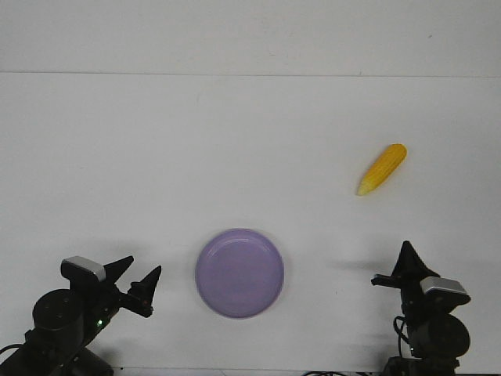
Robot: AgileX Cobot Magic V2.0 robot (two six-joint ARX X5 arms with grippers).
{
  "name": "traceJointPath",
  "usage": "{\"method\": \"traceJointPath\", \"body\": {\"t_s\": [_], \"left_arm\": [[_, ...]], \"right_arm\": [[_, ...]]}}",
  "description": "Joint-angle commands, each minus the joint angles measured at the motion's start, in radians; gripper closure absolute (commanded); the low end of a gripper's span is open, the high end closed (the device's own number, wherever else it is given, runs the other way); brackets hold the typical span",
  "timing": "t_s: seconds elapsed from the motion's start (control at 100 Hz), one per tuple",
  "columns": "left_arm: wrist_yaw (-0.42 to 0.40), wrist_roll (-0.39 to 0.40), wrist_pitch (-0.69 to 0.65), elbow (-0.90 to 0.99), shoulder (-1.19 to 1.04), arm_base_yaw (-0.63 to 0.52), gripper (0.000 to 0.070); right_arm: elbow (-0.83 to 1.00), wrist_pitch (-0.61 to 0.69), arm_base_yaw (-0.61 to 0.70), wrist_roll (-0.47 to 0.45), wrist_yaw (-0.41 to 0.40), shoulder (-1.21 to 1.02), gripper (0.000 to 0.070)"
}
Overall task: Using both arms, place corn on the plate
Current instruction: 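Release the plate and pull the left gripper back, then reach the right gripper to the yellow corn cob and grasp it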
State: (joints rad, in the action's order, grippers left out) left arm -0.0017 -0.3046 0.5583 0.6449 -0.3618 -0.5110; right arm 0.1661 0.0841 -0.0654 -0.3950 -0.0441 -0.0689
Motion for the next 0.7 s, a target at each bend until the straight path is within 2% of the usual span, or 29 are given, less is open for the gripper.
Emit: {"method": "traceJointPath", "body": {"t_s": [0.0, 0.09, 0.12, 0.15, 0.49, 0.69], "left_arm": [[-0.002, 0.009, -0.011, 0.003, -0.005, -0.003, 0.0238], [-0.002, 0.009, -0.010, 0.003, -0.005, -0.003, 0.0238], [-0.002, 0.009, -0.010, 0.003, -0.005, -0.003, 0.0238], [-0.002, 0.009, -0.010, 0.003, -0.005, -0.003, 0.0238], [-0.002, 0.009, -0.005, 0.003, -0.004, -0.003, 0.0238], [-0.002, 0.009, -0.003, 0.003, -0.004, -0.003, 0.0238]], "right_arm": [[0.108, 0.004, 0.000, -0.007, 0.022, -0.077, 0.0581], [0.259, 0.053, 0.000, 0.037, 0.035, -0.261, 0.0240], [0.311, 0.072, 0.000, 0.045, 0.034, -0.332, 0.0169], [0.364, 0.093, 0.000, 0.052, 0.031, -0.403, 0.0135], [0.951, 0.407, -0.014, 0.050, 0.052, -1.259, 0.0133], [1.252, 0.610, -0.034, -0.038, 0.063, -1.649, 0.0133]]}}
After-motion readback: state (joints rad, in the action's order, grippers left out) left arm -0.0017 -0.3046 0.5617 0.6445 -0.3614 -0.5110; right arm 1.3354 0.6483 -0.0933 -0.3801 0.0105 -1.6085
